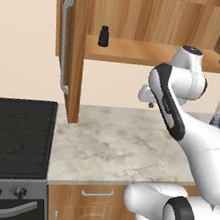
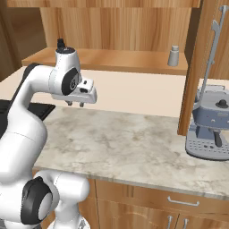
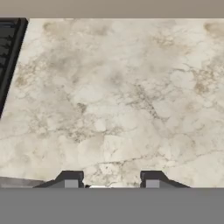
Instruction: Take 2 condiments from the cabinet and move them on the counter near the stove.Make sure the condiments are lined up with each other, next to each other.
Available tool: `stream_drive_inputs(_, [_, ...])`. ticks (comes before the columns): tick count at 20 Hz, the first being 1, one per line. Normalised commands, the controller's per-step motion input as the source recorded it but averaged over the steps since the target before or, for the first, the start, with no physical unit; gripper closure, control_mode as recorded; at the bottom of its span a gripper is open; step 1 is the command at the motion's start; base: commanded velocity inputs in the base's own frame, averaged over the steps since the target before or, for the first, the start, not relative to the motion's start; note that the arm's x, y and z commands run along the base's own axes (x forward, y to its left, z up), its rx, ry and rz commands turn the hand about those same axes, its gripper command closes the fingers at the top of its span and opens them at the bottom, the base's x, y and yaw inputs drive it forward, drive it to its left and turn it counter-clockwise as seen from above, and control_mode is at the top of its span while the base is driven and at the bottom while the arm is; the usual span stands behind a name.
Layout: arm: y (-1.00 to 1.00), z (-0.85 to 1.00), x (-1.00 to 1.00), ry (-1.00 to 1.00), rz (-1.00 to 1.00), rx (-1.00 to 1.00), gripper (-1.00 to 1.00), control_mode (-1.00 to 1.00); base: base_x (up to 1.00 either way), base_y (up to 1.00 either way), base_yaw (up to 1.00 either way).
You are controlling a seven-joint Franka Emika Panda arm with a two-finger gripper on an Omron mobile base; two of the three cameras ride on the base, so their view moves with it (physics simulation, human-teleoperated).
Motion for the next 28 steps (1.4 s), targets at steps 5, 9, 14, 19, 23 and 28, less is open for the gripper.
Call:
stream_drive_inputs(5, [-0.01, 0.00, -0.07, -0.10, 0.01, 0.00, -1.00, -1.00, 0.00, 0.00, 0.00])
stream_drive_inputs(9, [-0.36, 0.01, -0.05, -0.30, -0.05, -0.12, -1.00, -1.00, 0.00, 0.00, 0.00])
stream_drive_inputs(14, [-0.47, 0.20, 0.00, -0.25, -0.21, -0.12, -1.00, -1.00, 0.00, 0.00, 0.00])
stream_drive_inputs(19, [-0.49, 0.56, 0.00, -0.17, -0.26, -0.03, -1.00, -1.00, 0.00, 0.00, 0.00])
stream_drive_inputs(23, [-0.44, 0.66, 0.01, -0.06, -0.29, 0.00, -1.00, -1.00, 0.00, 0.00, 0.00])
stream_drive_inputs(28, [-0.53, 0.59, 0.03, -0.05, -0.24, 0.00, -1.00, -1.00, 0.00, 0.00, 0.00])
